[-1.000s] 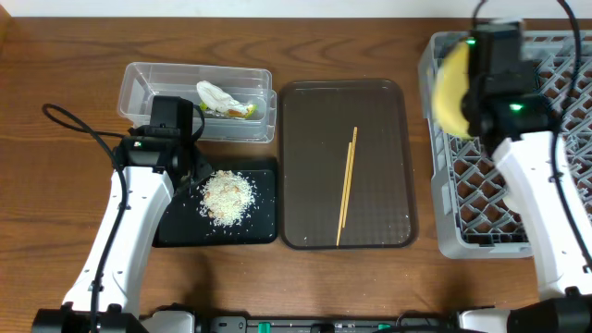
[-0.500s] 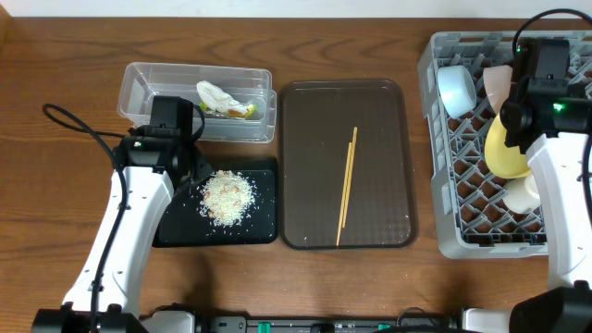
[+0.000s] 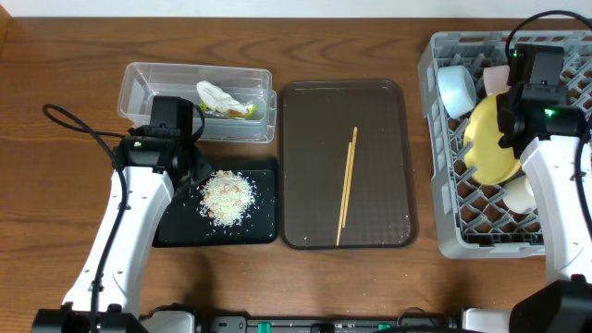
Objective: Sort waste into correct bins and load items into the dishwasher rack
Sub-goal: 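Grasp the yellow plate and stand it upright in the dish rack, then reach the right gripper to the chopsticks and grasp one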
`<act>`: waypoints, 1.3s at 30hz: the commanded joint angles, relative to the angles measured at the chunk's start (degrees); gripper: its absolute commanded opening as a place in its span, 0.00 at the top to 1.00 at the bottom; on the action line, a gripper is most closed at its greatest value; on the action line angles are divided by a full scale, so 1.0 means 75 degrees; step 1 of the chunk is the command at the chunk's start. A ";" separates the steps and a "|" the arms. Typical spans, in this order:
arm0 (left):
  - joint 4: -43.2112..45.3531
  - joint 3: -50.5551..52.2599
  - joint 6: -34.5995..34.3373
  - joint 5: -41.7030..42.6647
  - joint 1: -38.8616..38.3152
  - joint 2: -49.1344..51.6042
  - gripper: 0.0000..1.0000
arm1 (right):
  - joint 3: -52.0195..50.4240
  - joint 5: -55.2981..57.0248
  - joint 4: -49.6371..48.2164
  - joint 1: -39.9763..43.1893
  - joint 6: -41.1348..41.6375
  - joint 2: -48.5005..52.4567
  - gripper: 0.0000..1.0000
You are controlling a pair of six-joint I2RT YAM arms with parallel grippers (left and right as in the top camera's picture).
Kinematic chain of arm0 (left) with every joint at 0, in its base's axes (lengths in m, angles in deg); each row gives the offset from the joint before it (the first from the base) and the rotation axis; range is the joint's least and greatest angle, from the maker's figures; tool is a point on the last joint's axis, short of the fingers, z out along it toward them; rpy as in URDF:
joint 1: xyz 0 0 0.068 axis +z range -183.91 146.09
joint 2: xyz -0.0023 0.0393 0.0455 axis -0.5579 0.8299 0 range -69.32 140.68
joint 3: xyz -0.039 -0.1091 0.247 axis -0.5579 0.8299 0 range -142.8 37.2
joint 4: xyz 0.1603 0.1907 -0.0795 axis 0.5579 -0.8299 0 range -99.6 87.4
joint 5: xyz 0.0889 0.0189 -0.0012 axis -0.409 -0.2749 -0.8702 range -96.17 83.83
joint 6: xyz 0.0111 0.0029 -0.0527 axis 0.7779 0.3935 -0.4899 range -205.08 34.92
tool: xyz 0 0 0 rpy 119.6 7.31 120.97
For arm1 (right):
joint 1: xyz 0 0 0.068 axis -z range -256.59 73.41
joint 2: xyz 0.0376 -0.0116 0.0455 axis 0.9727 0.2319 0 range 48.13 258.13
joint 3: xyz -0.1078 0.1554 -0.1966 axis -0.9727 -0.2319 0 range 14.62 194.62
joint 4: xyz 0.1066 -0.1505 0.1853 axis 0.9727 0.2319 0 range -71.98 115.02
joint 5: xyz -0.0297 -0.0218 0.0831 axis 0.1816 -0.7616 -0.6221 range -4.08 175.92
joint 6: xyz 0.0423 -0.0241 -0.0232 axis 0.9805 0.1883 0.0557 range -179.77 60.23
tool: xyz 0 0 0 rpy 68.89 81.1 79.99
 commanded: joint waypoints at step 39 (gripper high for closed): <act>-0.0020 -0.0082 -0.0041 -0.0038 0.0026 0.0044 0.39 | -0.1556 -0.4689 -0.0819 -0.3876 0.4972 0.2541 0.55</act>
